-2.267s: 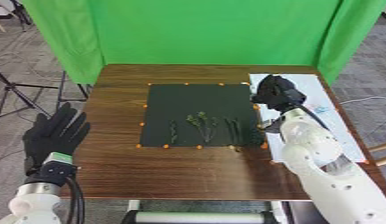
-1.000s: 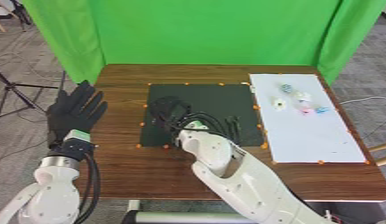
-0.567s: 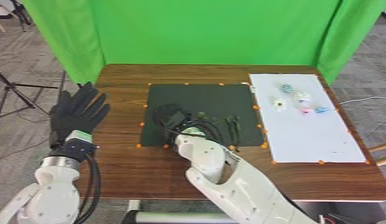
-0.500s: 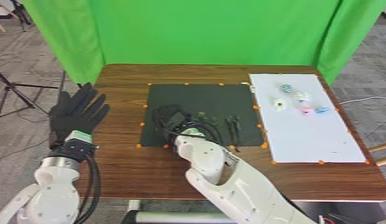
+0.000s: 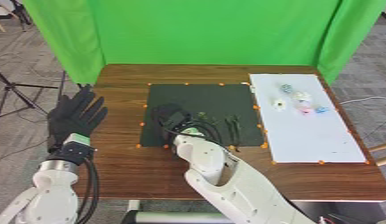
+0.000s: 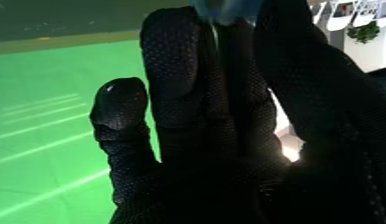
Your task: Arrange flowers
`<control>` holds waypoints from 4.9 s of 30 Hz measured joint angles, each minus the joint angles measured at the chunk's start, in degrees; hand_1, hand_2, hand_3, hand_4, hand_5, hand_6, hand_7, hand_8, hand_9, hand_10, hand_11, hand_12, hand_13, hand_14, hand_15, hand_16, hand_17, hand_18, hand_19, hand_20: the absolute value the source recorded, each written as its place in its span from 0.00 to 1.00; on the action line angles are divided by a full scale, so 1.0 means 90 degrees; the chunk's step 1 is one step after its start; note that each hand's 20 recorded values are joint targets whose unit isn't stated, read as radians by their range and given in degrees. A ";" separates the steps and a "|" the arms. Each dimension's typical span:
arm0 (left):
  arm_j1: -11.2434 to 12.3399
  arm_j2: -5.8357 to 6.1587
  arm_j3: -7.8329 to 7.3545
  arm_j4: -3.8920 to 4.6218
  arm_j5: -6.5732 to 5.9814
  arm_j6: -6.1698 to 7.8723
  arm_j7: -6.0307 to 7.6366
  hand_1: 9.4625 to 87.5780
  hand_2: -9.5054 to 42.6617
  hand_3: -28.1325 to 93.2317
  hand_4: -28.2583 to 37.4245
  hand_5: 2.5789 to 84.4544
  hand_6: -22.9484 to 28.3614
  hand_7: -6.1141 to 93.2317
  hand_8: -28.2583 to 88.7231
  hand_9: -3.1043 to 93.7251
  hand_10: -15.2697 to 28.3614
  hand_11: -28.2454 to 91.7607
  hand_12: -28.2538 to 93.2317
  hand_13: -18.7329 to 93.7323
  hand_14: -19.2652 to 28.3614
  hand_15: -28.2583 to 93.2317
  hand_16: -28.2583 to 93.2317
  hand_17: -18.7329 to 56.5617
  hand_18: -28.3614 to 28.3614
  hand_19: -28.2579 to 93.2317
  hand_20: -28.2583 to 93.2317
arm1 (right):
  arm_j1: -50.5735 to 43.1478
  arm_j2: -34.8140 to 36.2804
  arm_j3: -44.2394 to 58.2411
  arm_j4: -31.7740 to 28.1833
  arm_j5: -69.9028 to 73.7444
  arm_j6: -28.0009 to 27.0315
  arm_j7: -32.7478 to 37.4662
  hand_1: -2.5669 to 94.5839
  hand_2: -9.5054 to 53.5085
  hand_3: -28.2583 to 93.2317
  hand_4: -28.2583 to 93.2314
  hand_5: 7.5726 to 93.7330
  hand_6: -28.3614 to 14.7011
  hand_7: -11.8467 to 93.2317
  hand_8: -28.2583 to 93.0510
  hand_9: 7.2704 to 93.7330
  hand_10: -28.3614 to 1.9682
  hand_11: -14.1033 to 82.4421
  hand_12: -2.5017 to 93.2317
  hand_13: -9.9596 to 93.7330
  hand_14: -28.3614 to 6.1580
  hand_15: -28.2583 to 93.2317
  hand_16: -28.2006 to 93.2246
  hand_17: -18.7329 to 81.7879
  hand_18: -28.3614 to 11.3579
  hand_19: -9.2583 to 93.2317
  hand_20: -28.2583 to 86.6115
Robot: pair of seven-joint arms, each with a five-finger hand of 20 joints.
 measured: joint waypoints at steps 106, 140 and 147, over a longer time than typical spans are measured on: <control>0.0346 -0.0163 -0.0123 -0.0100 -0.0253 -0.0102 0.0418 0.21 0.37 0.85 0.00 0.45 0.54 0.19 0.16 0.34 0.60 0.38 0.30 0.35 0.64 0.48 0.17 0.20 0.71 0.49 0.31 | 0.0781 0.0462 0.1296 0.0411 0.0594 0.0126 -0.0922 0.61 0.03 0.82 0.00 0.79 0.66 0.38 0.24 0.90 0.66 0.22 0.38 0.80 0.61 0.71 0.54 0.59 0.23 0.99 0.60; 0.0086 -0.0019 -0.0031 -0.0027 -0.0242 -0.0080 0.0124 0.22 0.36 0.85 0.00 0.43 0.54 0.20 0.16 0.33 0.59 0.38 0.30 0.34 0.63 0.48 0.17 0.21 0.70 0.48 0.31 | 0.0438 -0.0449 0.0993 0.1114 0.0352 -0.0330 -0.0380 0.57 0.00 0.86 0.00 0.66 0.65 0.35 0.12 0.73 0.54 0.34 0.21 0.77 0.65 0.67 0.60 0.58 0.20 0.97 0.60; 0.0088 -0.0039 -0.0035 -0.0030 -0.0300 -0.0047 0.0144 0.25 0.28 0.85 0.01 0.44 0.54 0.21 0.16 0.33 0.59 0.39 0.30 0.34 0.63 0.48 0.17 0.21 0.70 0.48 0.32 | 0.0443 -0.0435 0.0999 0.0980 0.0413 -0.0480 -0.0348 0.55 0.00 0.87 0.00 0.62 0.63 0.34 0.11 0.69 0.52 0.33 0.20 0.75 0.64 0.66 0.59 0.56 0.20 0.96 0.60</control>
